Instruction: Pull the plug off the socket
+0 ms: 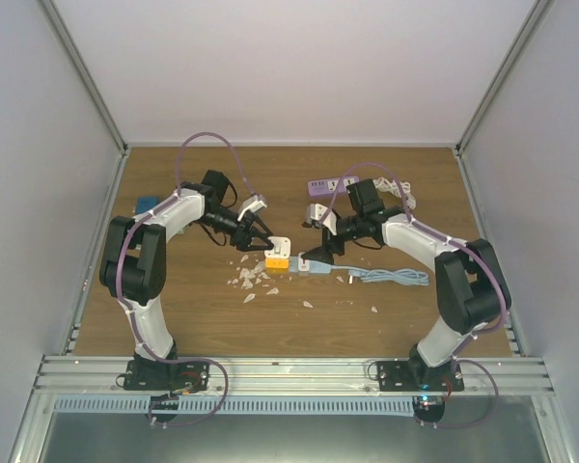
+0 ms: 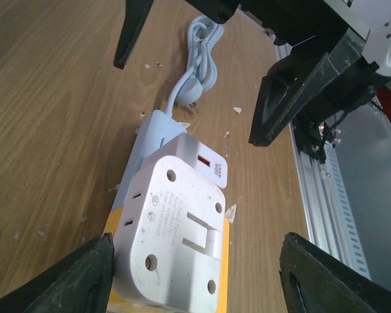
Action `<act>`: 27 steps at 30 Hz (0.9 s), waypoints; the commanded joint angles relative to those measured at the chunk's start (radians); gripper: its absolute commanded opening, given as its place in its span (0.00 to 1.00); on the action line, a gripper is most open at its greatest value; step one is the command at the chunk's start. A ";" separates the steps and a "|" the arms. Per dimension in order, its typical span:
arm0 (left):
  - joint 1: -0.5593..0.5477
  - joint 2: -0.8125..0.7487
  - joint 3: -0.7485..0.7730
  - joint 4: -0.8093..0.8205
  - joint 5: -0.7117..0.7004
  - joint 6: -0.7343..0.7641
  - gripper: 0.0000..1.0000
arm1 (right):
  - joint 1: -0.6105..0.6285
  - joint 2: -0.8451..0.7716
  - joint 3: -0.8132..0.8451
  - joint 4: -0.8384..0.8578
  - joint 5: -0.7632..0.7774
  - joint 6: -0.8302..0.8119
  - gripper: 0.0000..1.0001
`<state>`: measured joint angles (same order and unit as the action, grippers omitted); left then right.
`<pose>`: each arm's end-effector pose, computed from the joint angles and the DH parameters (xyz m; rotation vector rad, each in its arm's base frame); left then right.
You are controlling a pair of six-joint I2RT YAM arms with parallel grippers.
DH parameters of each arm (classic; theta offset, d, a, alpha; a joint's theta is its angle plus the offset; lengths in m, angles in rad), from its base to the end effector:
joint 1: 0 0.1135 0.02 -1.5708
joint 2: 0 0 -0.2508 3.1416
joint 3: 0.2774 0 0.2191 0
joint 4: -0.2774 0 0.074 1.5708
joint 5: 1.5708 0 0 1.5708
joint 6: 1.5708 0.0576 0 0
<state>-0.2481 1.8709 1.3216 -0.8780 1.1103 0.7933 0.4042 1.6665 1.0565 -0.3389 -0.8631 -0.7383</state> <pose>0.2970 -0.1285 0.1957 1.2703 2.0026 -1.3693 0.2733 0.1645 0.2010 -1.4970 1.7131 0.9017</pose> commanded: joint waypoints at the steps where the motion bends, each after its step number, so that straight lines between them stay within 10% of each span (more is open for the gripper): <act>1: -0.016 -0.036 0.013 -0.041 0.063 0.032 0.68 | 0.020 0.026 0.017 0.056 -0.061 0.056 0.96; 13: -0.016 -0.062 0.002 0.004 0.037 -0.008 0.67 | 0.052 0.112 0.113 -0.024 -0.151 0.038 0.90; 27: 0.002 -0.006 -0.016 0.185 -0.093 -0.266 0.98 | 0.069 0.091 0.034 0.113 -0.049 0.115 0.97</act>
<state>-0.2535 1.8420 1.3163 -0.7513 1.0035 0.6083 0.4618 1.7927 1.1446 -0.3252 -0.9562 -0.6857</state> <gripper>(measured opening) 0.974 0.958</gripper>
